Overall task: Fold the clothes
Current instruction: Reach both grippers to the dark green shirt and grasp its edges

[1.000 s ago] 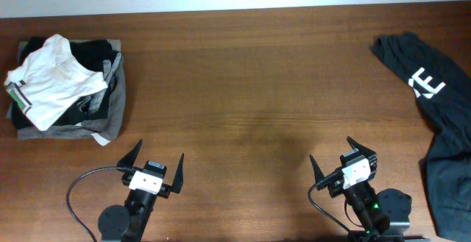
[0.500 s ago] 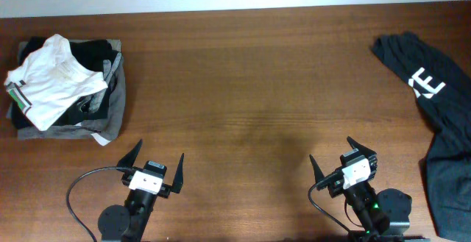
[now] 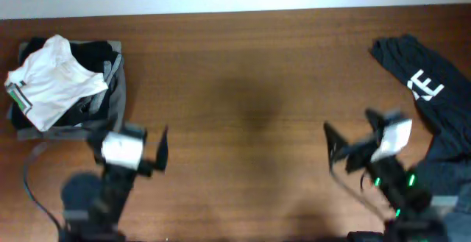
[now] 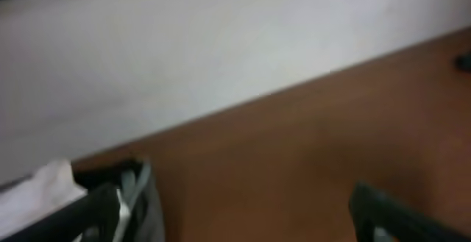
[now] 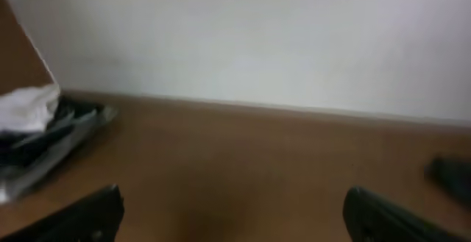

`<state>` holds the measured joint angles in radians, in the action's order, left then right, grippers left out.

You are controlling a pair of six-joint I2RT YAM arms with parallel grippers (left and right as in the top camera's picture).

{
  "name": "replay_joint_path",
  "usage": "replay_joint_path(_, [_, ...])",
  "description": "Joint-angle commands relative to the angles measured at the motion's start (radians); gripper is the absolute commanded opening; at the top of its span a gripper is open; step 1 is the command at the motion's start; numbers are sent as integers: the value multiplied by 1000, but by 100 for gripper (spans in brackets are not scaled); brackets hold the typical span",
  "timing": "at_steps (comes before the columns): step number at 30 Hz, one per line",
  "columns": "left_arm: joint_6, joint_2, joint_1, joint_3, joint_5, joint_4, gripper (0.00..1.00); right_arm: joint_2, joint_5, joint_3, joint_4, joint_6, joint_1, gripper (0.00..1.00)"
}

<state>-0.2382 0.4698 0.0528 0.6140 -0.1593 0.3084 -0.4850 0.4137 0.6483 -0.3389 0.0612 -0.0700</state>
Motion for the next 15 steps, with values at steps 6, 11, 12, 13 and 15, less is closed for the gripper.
replay_joint_path(6, [-1,980,3,1052,-85,675,99,-1030,20,930,-770,22,-4,99])
replay_joint_path(11, [41,1026,3,1055,-57,703,99,-1140,-73,930,-712,65,-43,99])
replay_joint_path(12, [67,1063,3,1055,-58,715,99,-1140,-151,930,-693,128,-82,99])
replay_joint_path(13, [67,1134,5,1055,-64,729,99,-1143,-203,930,-668,171,-138,93])
replay_joint_path(15, [66,1217,39,1055,-90,704,99,-1189,-235,930,-569,181,-230,88])
